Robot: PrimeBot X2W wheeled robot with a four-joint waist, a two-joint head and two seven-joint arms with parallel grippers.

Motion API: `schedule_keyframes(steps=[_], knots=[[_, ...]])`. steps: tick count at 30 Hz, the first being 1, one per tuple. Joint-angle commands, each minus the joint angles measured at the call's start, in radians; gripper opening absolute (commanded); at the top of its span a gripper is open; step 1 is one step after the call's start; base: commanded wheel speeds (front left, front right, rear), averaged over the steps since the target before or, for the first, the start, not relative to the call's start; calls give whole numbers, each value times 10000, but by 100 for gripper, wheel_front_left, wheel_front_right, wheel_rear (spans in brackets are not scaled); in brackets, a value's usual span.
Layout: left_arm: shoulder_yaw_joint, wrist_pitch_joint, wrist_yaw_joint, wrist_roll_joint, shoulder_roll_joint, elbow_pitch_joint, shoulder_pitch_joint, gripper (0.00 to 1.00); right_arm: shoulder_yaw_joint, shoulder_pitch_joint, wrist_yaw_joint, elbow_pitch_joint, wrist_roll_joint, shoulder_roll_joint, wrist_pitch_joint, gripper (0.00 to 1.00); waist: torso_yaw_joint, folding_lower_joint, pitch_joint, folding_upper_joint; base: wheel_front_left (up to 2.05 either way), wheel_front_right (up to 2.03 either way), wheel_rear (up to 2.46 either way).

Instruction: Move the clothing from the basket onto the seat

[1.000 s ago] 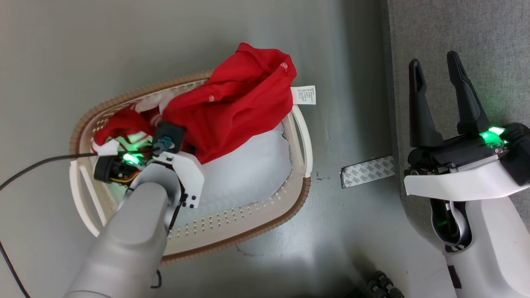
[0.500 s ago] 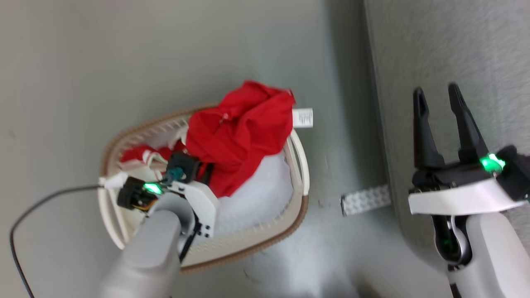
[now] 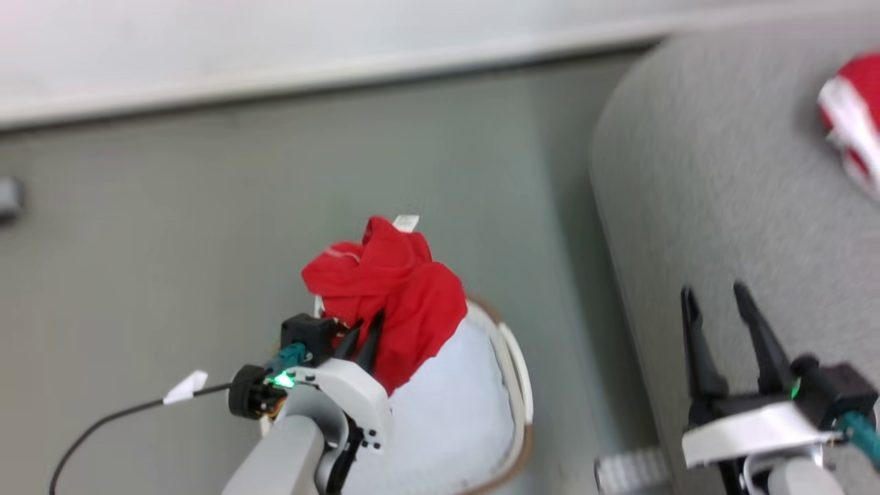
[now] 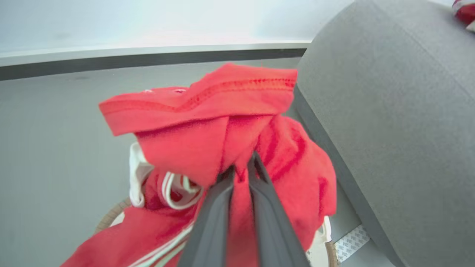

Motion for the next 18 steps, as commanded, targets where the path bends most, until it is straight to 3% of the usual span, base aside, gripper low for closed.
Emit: schedule_keyframes(steps=[1, 11, 18], knots=[[62, 71, 111, -172, 8, -440, 336, 0, -63, 372, -26, 103, -137, -29, -19, 100, 476, 2, -1724, 0, 0, 0, 0], [569, 1007, 913, -621, 514, -3700, 1439, 0, 104, 1436, -26, 341, -272, -278, -19, 100, 701, 2, -3539, 0, 0, 0, 0], [839, 1743, 1400, -709, 1053, -5492, 1997, 0, 290, 1616, -26, 237, -174, -490, -19, 100, 633, 2, -4060, 0, 0, 0, 0]])
